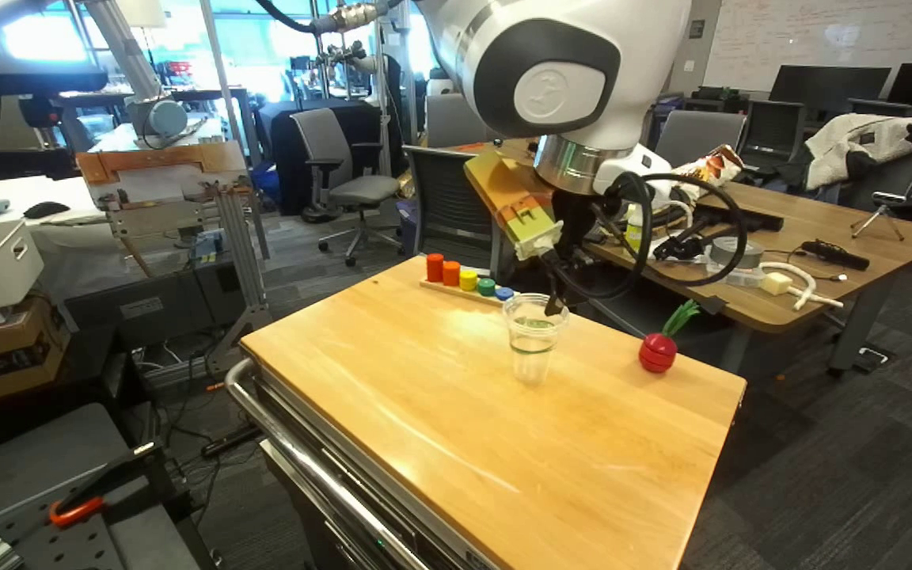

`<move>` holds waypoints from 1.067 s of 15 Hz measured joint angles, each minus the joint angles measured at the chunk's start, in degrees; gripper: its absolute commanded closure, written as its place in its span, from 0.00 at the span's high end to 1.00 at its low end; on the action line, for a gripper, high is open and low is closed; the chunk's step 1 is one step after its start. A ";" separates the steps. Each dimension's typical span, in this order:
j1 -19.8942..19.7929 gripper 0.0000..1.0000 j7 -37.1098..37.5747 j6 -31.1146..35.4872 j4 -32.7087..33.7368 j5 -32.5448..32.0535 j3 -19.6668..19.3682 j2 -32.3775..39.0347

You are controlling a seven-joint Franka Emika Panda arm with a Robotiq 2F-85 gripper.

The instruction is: Stack up the cups

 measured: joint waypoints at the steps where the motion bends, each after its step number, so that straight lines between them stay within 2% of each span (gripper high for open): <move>1: 0.19 1.00 0.05 -2.00 -0.12 -2.16 0.00 -0.77; 7: 3.38 1.00 4.07 -10.75 -4.03 -15.67 -0.12 -9.77; 10: 5.48 1.00 7.56 -12.05 -7.31 -20.80 -0.06 -15.16; 16: 7.75 1.00 10.87 -11.93 -14.68 -24.84 0.81 -24.85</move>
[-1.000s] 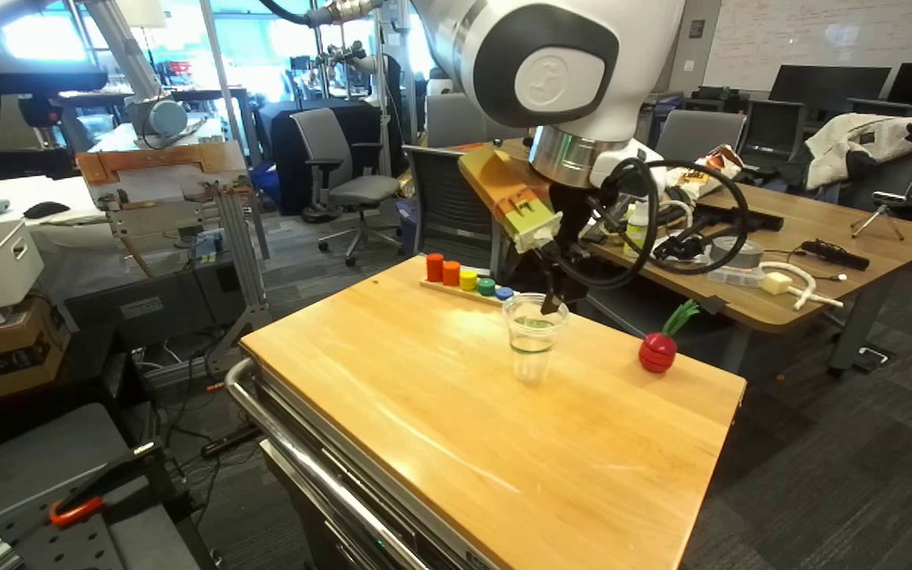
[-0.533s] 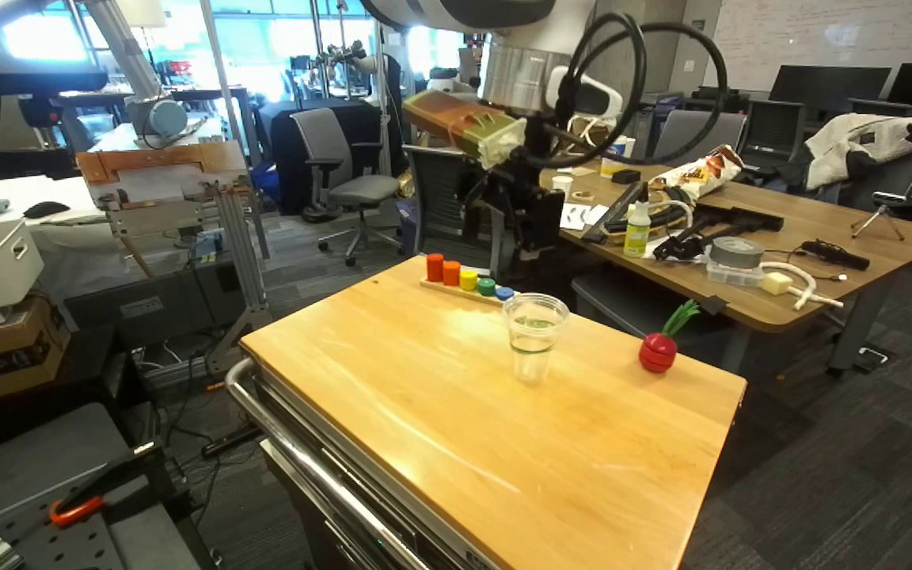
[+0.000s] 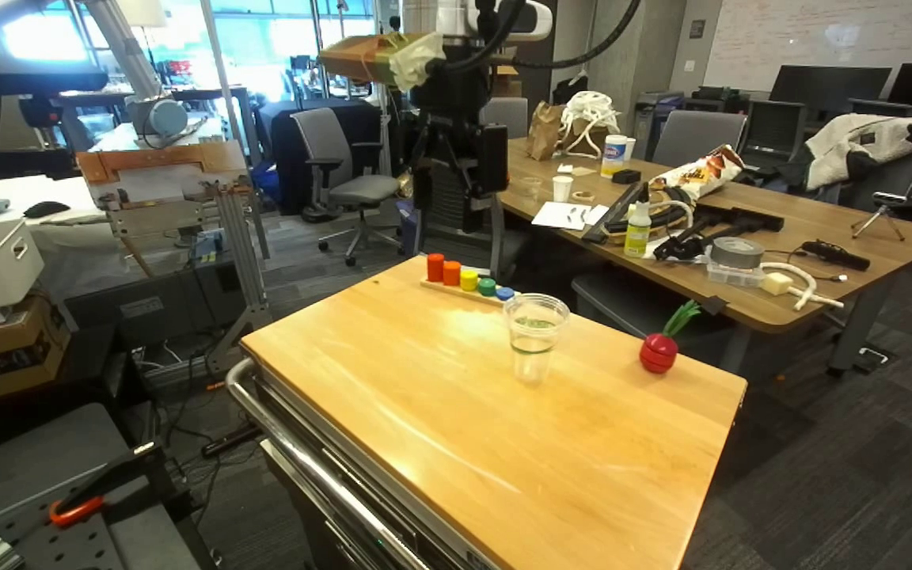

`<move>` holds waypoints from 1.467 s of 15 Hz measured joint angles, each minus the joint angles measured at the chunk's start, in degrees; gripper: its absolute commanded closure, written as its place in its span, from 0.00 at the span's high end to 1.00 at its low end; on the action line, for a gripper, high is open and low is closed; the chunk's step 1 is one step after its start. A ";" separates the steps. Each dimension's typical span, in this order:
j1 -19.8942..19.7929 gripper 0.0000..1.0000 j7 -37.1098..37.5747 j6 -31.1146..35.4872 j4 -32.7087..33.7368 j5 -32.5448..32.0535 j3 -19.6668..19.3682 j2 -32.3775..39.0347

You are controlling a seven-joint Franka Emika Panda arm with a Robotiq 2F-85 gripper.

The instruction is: Stack up the cups

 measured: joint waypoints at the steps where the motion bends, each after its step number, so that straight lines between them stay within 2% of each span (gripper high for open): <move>1: 0.01 1.00 0.02 0.07 -0.41 -0.01 0.00 -0.40; 22: 0.01 1.00 0.03 0.77 -1.05 -0.03 -0.04 -0.44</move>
